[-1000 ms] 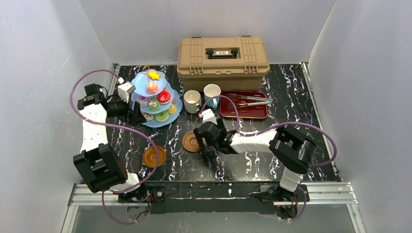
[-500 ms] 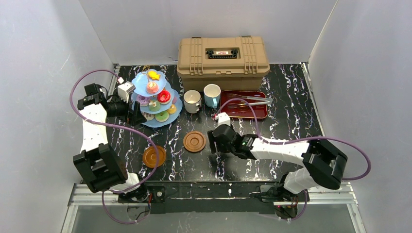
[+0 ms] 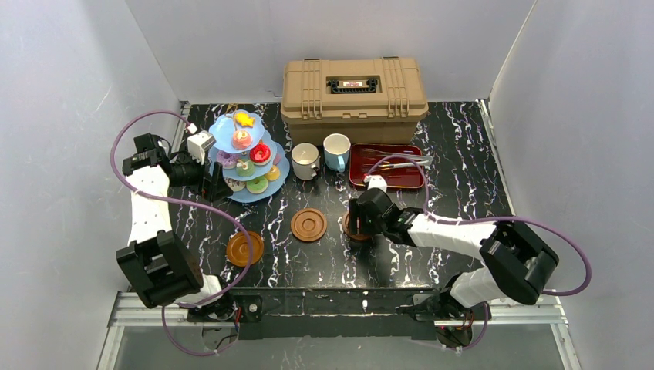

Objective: Serve the afternoon tea
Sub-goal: Pick up the cup at the center of the board.

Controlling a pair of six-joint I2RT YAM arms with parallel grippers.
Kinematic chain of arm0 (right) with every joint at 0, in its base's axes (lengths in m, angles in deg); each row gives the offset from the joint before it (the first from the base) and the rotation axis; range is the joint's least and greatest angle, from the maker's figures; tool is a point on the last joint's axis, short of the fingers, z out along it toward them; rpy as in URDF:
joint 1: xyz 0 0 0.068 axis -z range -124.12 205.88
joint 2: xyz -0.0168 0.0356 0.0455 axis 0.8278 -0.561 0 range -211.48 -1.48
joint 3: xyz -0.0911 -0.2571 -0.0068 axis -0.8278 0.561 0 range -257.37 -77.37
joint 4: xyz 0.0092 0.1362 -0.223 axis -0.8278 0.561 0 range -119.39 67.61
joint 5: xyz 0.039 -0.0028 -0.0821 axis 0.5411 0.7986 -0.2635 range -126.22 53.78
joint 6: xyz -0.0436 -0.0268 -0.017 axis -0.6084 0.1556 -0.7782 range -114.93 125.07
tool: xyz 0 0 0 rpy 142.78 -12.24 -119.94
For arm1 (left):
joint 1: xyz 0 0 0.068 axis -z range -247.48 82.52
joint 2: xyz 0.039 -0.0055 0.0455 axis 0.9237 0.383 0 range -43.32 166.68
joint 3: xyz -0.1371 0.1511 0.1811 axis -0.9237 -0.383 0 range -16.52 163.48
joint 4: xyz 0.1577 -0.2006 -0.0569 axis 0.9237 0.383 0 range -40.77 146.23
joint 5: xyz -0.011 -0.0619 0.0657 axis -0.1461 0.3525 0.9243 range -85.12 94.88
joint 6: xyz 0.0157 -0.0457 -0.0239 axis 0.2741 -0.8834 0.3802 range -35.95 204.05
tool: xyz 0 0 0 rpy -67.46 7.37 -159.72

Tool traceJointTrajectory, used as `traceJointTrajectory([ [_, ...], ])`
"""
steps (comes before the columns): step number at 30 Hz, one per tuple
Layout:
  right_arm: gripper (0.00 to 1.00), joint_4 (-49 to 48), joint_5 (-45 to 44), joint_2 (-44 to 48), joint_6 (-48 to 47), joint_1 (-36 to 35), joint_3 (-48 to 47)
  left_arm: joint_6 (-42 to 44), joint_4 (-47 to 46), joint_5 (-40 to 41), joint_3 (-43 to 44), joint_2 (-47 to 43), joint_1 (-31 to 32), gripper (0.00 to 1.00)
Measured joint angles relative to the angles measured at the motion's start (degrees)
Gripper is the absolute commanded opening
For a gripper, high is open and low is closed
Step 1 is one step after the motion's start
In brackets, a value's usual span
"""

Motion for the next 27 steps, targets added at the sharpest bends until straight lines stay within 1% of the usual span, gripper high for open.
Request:
traceJointTrajectory([
  [4, 0.85, 2.7, 0.5, 0.0, -2.3, 0.2, -2.0, 0.2, 0.3, -0.2, 0.0, -0.2, 0.0, 0.98],
  [7, 0.86, 5.5, 0.5, -0.1, -5.4, 0.7, -7.0, 0.3, 0.4, -0.2, 0.0, -0.2, 0.0, 0.98],
  [9, 0.83, 6.5, 0.5, -1.0, -7.7, 2.1, -12.5, 0.3, 0.4, -0.2, 0.0, -0.2, 0.0, 0.98],
  [11, 0.75, 6.9, 0.4, -3.7, -10.1, 4.5, -19.5, 0.2, 0.5, -0.4, 0.1, -0.2, 0.0, 0.98],
  [12, 0.73, 6.9, 0.4, -5.3, -11.0, 5.5, -22.3, 0.1, 0.5, -0.5, 0.2, -0.2, 0.0, 0.98],
  [15, 0.72, 7.5, 0.2, -12.0, -13.9, 8.4, -31.6, -0.1, 0.6, -0.5, 0.2, -0.4, 0.0, 0.98],
  [17, 0.72, 8.2, 0.0, -16.4, -15.6, 9.6, -36.1, -0.5, 0.8, -0.5, 0.3, -0.5, 0.0, 0.98],
  [21, 0.73, 10.4, 0.2, -22.1, -18.1, 10.0, -39.7, -1.2, 0.9, -0.4, 0.8, -0.6, 0.0, 0.98],
  [27, 0.70, 12.7, 0.4, -25.6, -20.0, 10.0, -41.7, -1.9, 1.0, -0.4, 0.9, -0.7, 0.0, 0.98],
])
